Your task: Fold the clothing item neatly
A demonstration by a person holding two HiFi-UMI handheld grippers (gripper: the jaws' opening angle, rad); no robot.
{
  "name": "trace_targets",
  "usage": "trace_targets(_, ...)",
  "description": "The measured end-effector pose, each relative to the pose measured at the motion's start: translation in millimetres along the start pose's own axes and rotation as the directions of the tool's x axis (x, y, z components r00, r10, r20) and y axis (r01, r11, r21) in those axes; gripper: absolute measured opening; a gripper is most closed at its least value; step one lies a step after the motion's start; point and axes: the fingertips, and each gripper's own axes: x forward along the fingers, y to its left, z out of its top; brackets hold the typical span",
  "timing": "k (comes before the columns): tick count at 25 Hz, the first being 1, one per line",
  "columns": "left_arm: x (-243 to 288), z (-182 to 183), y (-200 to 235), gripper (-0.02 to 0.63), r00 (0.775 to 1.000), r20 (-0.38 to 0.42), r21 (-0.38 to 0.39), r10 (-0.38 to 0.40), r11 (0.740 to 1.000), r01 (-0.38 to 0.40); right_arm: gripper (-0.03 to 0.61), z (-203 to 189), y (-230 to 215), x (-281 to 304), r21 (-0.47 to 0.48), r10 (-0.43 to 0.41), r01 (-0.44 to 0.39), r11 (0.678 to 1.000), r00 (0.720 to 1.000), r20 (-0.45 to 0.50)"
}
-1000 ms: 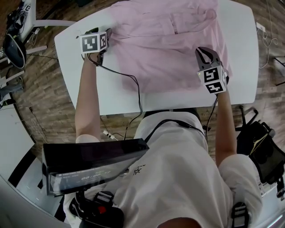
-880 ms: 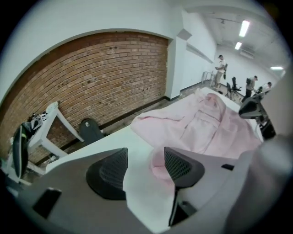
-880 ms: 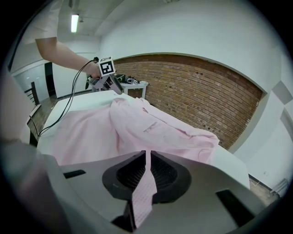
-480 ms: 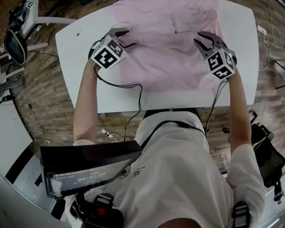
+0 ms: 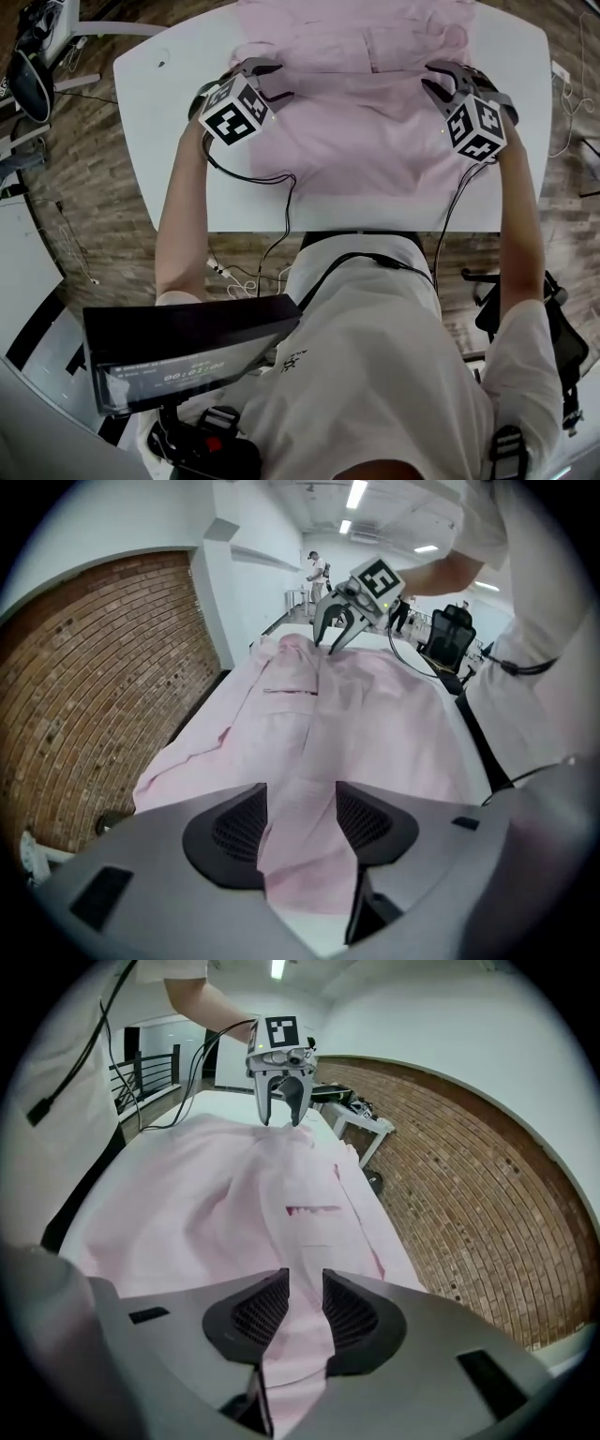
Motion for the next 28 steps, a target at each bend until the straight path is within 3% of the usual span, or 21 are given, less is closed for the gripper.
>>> trace_targets(6,10,6,6,0.227,0.995,-0.023,-0.058,-0.102,0.993,0.1,0.095,-8,6,12,-0.007,0.076,-0.076,0.997,0.997,-0.016)
trace_targets(10,19,-2,12,0.142,0.988,-0.058,-0.115,-0.143,0.984,0.136,0.095,-8,3,18,0.009,0.071,-0.071,0.997,0.997,-0.002)
trace_targets(14,27,-9,16,0.103,0.984,-0.075,-0.143,-0.16,0.979,0.148,0.095,-12,3,23,0.022,0.078,-0.078,0.997,0.997,0.001)
trace_targets(17,28,-8,15,0.028,0.984,-0.091,-0.12,-0.155,0.982,0.143,0.079,-13,3,21,0.025,0.081,-0.082,0.996,0.997,0.009)
trace_targets(21,18,-7,13,0.018,0.987,-0.095,-0.062,-0.129,0.99,0.124,0.035,-5,-5,10,0.043,0.047,-0.049,0.998,0.998,0.047)
trace_targets(28,5,-8,35,0.02,0.998,-0.065,-0.032,0.01,0.999,-0.012,0.02,-4,-40,8,0.045,-0.064,0.062,0.997,0.997,0.043)
